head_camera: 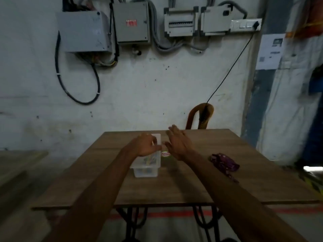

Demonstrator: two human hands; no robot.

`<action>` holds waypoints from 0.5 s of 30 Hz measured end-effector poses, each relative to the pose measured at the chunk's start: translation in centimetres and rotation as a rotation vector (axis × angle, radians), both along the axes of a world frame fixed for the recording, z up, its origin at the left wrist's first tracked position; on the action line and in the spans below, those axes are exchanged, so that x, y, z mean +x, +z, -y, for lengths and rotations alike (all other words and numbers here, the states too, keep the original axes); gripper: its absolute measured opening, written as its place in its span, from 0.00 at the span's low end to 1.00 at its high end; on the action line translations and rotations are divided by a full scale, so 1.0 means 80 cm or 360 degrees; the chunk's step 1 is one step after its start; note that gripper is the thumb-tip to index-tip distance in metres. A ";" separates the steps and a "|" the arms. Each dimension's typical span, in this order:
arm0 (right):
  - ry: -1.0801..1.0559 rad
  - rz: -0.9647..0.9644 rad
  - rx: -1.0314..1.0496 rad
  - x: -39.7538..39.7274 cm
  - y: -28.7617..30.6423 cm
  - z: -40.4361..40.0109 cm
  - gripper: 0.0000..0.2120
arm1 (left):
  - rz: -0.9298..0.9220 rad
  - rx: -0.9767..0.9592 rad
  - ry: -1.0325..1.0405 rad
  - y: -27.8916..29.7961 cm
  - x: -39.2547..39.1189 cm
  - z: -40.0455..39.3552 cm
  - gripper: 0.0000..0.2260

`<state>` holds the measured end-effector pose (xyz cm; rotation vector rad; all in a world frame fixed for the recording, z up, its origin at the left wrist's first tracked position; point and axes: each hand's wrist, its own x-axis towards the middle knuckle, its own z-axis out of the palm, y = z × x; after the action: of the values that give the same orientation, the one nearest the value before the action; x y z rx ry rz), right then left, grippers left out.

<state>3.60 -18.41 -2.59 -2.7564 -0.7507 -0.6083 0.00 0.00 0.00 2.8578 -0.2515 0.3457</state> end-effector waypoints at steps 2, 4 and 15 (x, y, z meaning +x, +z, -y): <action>0.0069 -0.0205 0.0098 -0.025 -0.011 0.003 0.21 | -0.0199 0.0128 -0.0015 -0.006 -0.020 0.003 0.29; 0.0243 -0.0524 0.0353 -0.053 -0.038 0.005 0.17 | -0.0212 0.0220 0.0011 -0.019 -0.033 0.005 0.34; 0.0563 -0.0647 0.1171 -0.063 -0.104 -0.032 0.24 | 0.0071 0.0501 -0.0159 -0.039 -0.032 0.012 0.29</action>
<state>-1.40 -15.85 -10.87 -1.9199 -0.7069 -0.1770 -2.53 -0.98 -3.08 3.1315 -0.4957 0.3803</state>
